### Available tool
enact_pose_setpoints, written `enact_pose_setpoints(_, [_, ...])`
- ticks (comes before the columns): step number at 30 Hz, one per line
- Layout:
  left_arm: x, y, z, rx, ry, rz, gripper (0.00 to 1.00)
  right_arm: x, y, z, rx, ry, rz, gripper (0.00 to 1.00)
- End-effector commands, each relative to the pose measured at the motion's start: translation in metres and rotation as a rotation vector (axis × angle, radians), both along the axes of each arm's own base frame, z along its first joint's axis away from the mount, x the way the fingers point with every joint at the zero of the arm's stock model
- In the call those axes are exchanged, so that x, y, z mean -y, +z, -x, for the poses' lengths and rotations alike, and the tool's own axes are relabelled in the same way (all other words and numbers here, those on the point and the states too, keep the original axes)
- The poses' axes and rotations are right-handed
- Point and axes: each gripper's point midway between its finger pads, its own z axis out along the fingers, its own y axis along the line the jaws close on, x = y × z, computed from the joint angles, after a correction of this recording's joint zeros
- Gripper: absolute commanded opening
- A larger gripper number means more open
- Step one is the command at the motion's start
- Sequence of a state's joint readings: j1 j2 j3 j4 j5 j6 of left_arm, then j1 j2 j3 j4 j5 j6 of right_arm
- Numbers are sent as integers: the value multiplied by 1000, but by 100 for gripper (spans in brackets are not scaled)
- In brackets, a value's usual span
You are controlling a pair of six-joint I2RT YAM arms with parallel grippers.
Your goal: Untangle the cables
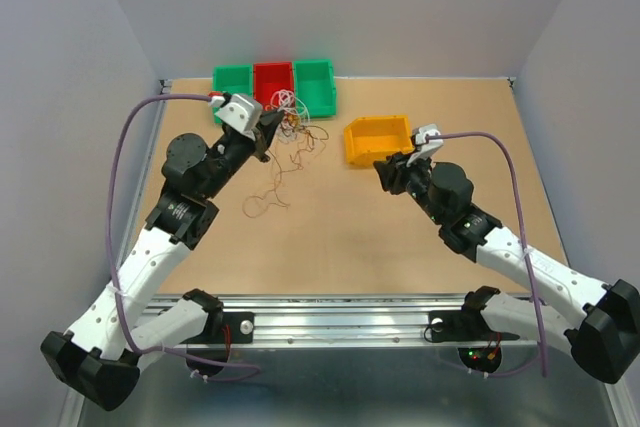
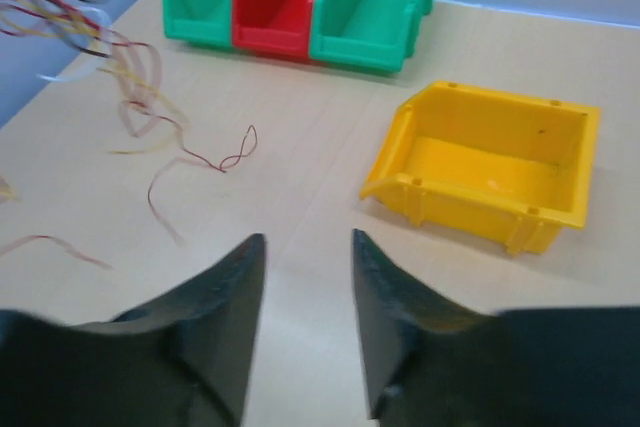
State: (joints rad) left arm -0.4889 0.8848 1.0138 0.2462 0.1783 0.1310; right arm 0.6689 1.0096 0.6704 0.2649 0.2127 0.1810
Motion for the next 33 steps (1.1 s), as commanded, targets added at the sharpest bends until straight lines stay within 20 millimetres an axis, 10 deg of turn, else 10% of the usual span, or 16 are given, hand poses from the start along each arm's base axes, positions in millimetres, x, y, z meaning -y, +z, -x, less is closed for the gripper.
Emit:
enact_pose_setpoints(1, [37, -11, 25, 54, -250, -63, 0, -33, -10, 24, 40, 265, 71, 52])
enact_pose_setpoints(5, [47, -21, 28, 28, -312, -78, 0, -67, -14, 41, 112, 498, 87, 76])
enact_pose_setpoints(26, [22, 40, 61, 102, -267, 44, 0, -184, -35, 34, 225, 795, 66, 77])
enact_pose_setpoints(33, [2, 67, 66, 144, -180, 68, 0, -207, -53, -10, 196, 585, 86, 48])
